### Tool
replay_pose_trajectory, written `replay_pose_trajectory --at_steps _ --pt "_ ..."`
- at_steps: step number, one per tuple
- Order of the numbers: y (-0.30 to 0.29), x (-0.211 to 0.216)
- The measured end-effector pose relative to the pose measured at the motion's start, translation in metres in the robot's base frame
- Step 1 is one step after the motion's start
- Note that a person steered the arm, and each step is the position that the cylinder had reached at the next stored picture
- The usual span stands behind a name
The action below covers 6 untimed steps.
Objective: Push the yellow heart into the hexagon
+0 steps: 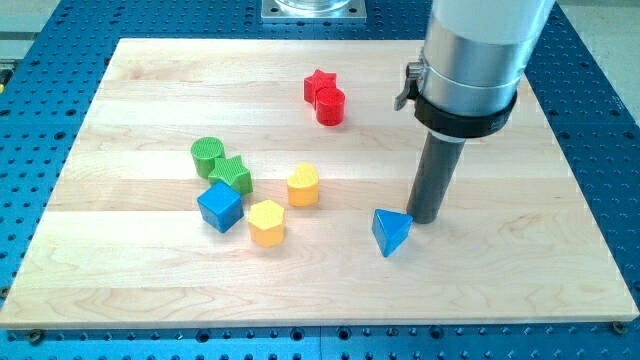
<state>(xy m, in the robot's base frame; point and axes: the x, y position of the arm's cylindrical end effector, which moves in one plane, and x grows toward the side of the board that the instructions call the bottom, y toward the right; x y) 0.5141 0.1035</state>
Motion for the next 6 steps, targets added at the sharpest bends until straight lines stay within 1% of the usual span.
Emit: replay_pose_trajectory --at_steps 1,2,3,4,5,6 --pt "-0.041 -0.021" --pt "-0.057 -0.073" --pt "-0.09 -0.038" --pt "-0.123 -0.028" --pt "-0.131 -0.063" --pt "-0.174 -0.026"
